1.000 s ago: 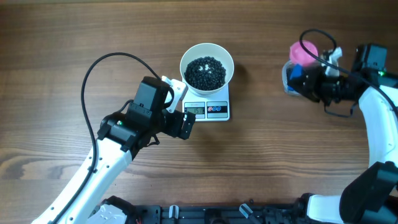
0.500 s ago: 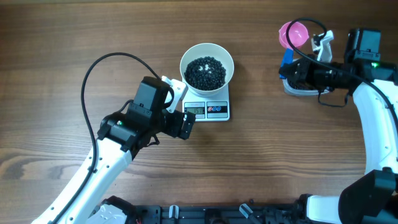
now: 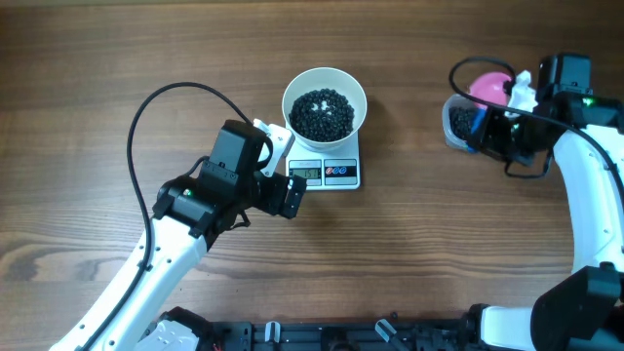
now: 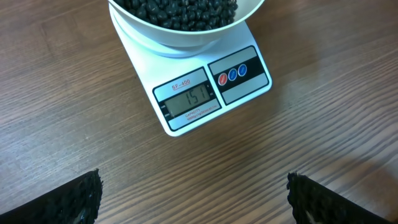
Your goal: Scoop item into bowl and weigh 150g on scale
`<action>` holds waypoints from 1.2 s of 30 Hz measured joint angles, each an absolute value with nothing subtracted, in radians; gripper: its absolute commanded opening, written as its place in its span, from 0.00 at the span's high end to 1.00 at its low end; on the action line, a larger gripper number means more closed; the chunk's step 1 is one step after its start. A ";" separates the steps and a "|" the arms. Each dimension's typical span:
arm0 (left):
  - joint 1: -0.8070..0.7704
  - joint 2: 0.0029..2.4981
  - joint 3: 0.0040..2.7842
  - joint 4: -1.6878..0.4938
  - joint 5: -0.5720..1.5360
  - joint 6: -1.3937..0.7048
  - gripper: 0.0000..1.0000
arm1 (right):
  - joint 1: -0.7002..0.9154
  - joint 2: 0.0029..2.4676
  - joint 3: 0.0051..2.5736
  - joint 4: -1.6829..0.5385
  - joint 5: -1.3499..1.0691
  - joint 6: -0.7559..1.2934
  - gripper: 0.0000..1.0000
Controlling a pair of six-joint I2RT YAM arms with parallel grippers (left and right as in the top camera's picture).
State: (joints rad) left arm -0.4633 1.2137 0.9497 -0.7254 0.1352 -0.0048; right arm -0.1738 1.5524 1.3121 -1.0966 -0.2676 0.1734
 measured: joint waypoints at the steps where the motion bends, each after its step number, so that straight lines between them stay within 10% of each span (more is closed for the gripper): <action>1: -0.463 1.214 0.950 -0.725 0.135 -0.005 0.00 | -0.174 1.554 1.312 -1.108 -0.252 0.169 0.96; 13: -0.463 1.214 0.950 -0.725 0.135 -0.005 0.00 | -0.174 1.663 1.314 -1.257 -0.218 0.082 0.94; 17: -0.463 1.214 0.950 -0.725 0.135 -0.005 0.00 | -0.174 1.684 1.314 -1.248 -0.179 0.064 0.78; 36: -0.463 1.214 0.950 -0.725 0.135 -0.005 0.00 | -0.174 1.685 1.314 -1.196 -0.152 0.089 0.95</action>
State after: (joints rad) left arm -0.4629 1.2140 0.9497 -0.7254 0.1349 -0.0048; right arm -0.1738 1.6852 1.3140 -1.1961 -0.1516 0.0895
